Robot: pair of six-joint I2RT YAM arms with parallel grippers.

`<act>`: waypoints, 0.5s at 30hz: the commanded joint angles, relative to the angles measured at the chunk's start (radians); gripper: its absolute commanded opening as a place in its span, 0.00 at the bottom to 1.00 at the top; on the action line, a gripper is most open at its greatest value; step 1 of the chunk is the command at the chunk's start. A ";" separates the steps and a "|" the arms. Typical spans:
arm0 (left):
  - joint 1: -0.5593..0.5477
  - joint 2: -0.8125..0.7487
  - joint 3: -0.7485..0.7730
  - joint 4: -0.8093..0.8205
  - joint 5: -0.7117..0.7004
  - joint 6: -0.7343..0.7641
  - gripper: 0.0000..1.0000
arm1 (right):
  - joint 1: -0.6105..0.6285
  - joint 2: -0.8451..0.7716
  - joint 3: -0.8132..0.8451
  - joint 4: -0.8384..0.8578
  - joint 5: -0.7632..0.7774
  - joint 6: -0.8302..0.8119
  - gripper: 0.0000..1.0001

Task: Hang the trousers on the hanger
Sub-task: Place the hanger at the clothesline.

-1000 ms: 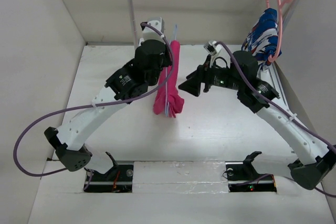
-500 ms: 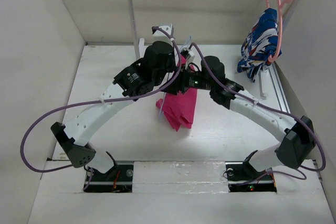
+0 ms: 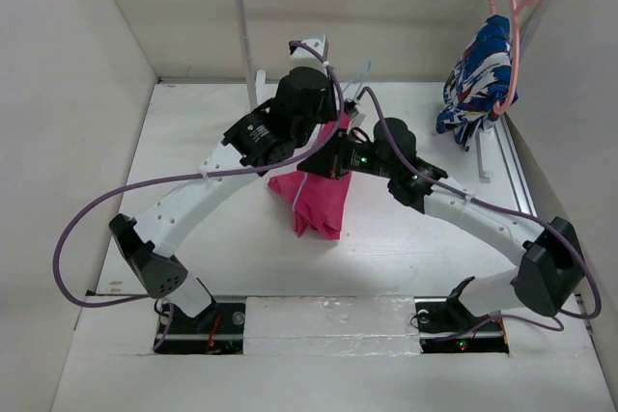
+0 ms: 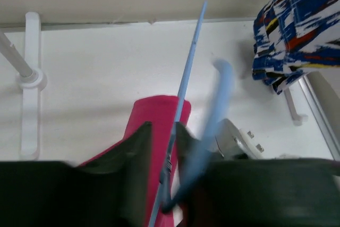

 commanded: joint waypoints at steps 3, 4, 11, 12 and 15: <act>0.029 0.014 0.164 0.089 -0.024 0.030 0.61 | -0.089 -0.117 0.080 0.153 -0.028 0.020 0.00; 0.029 0.011 0.177 0.089 -0.026 0.033 0.67 | -0.112 -0.129 0.102 0.137 -0.038 0.020 0.00; 0.029 -0.072 0.196 0.105 -0.002 0.036 0.86 | -0.327 -0.089 0.284 0.013 -0.163 -0.014 0.00; 0.029 -0.099 0.159 0.126 0.005 0.036 0.86 | -0.368 -0.078 0.326 0.010 -0.201 -0.011 0.00; 0.029 -0.144 0.066 0.143 0.012 0.024 0.86 | -0.425 -0.023 0.395 0.022 -0.254 0.007 0.00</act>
